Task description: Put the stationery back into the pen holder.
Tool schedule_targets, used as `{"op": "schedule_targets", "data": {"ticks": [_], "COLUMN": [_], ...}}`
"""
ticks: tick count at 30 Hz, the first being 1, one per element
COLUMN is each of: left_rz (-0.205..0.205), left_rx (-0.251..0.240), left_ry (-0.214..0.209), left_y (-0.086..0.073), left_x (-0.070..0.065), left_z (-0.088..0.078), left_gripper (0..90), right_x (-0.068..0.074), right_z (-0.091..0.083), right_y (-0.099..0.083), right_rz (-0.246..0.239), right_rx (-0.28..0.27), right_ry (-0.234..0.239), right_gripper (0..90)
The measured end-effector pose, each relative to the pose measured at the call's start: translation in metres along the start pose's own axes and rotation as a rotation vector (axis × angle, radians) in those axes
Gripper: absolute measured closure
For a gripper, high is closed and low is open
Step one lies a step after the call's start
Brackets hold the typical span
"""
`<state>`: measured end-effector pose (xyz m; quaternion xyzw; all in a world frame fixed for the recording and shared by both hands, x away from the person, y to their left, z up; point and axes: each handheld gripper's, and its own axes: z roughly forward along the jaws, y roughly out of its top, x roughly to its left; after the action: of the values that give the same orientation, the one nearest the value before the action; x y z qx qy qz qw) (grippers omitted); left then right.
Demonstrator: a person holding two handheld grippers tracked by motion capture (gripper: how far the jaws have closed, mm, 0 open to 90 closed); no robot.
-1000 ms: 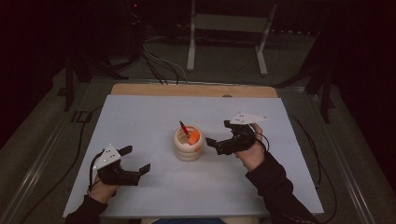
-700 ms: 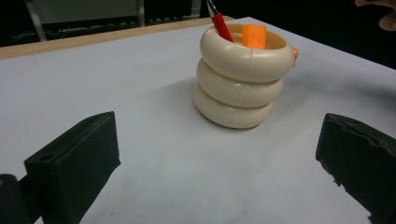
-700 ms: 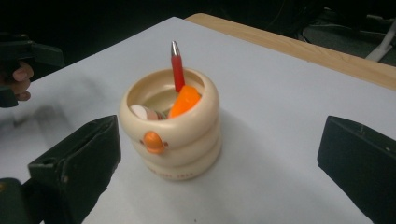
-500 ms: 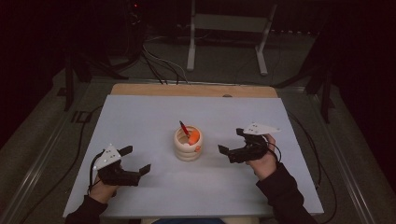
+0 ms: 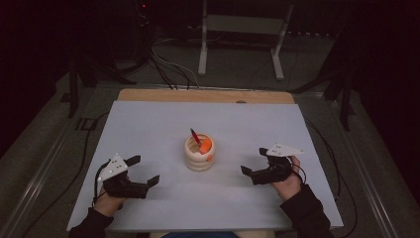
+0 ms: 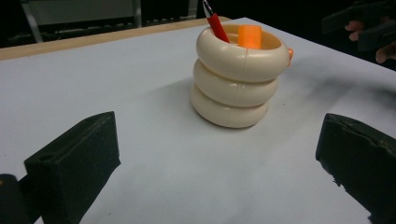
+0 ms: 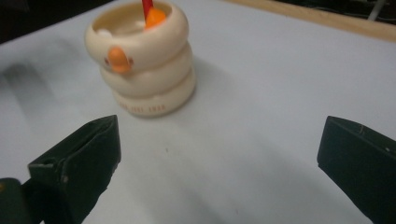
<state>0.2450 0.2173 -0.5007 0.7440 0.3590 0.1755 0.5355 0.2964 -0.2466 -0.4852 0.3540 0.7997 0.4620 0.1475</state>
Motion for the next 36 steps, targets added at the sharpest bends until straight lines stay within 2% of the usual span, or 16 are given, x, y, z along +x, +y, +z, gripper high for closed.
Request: {"op": "schedule_targets", "data": {"ticks": [14,23,32,36], "left_rz": [0.002,0.002,0.004,0.002], "left_rx": [0.008,0.019,0.012,0.005], "left_ry": [-0.019,-0.052,-0.063,-0.069], "left_y": [-0.003,-0.005,-0.005,-0.005], "left_x": [0.0,-0.001,-0.001,-0.001], "left_z": [-0.002,-0.001,-0.002,-0.002], "left_gripper": [0.2,0.2,0.2,0.2], "right_x": [-0.013,-0.027,-0.039,-0.04], "right_z": [-0.021,-0.045,-0.058,-0.057], "right_y": [-0.033,-0.046,-0.052,-0.051], "right_rz": [0.019,0.075,0.13,0.137], "right_rx": [0.017,-0.004,-0.03,-0.035], "right_ry": [-0.018,-0.051,-0.047,-0.016], "right_gripper": [0.0,0.0,0.0,0.0]}}
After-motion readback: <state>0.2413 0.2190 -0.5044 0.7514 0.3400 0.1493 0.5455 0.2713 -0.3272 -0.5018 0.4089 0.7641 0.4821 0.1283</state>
